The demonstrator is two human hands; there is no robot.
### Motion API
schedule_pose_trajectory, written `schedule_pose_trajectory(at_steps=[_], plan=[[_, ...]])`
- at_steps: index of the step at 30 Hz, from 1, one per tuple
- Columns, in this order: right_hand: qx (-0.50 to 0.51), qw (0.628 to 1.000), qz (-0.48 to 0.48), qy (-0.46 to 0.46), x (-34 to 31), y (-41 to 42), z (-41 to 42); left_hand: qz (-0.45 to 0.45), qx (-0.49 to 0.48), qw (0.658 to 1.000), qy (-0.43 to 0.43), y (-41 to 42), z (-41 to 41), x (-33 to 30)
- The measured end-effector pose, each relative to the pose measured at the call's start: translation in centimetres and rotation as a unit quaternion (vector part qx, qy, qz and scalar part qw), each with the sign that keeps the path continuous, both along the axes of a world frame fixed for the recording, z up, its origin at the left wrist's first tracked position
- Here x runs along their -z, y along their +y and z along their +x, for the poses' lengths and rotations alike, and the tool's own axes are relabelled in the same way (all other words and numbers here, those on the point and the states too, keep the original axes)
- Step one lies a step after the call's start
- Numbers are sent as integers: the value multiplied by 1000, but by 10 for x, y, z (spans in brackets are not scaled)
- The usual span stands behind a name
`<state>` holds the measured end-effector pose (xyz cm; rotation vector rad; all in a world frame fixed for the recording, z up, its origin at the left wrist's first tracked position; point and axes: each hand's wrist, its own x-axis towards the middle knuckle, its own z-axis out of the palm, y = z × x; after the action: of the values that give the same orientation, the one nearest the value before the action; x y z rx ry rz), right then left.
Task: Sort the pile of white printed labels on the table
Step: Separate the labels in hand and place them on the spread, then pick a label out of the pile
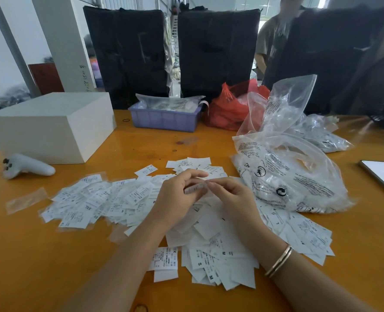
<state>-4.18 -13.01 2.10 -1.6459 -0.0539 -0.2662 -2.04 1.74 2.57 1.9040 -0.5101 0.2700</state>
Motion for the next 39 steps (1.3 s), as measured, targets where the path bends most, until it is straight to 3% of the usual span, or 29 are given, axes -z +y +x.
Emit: schedule_pose_trajectory(at_steps=[5, 9, 14, 17, 21, 24, 27, 29, 36, 39], plan=[[3, 998, 53, 22, -1, 3, -1, 10, -5, 1000, -17, 0, 0, 2], [9, 1000, 13, -12, -12, -5, 1, -21, -40, 999, -6, 5, 2, -3], [206, 971, -3, -123, -47, -63, 24, -94, -195, 976, 34, 26, 13, -8], [295, 938, -174, -57, -45, -108, 48, -55, -302, 951, 41, 47, 23, -6], [213, 868, -433, 119, -27, -145, 71, 3, -351, 931, 94, 69, 29, -6], [186, 824, -509, 165, -21, -142, 72, 138, -353, 913, 150, 72, 28, -2], [218, 830, -499, 121, -19, -137, 66, 263, -385, 875, 129, 70, 28, 3], [244, 838, -478, 97, -18, -134, 61, 292, -399, 866, 78, 66, 27, 4], [288, 845, -448, 44, -16, -132, 55, 285, -343, 892, -72, 43, 25, 6], [310, 887, -338, -47, -24, -127, 50, 271, -306, 904, -122, 35, 22, 7]])
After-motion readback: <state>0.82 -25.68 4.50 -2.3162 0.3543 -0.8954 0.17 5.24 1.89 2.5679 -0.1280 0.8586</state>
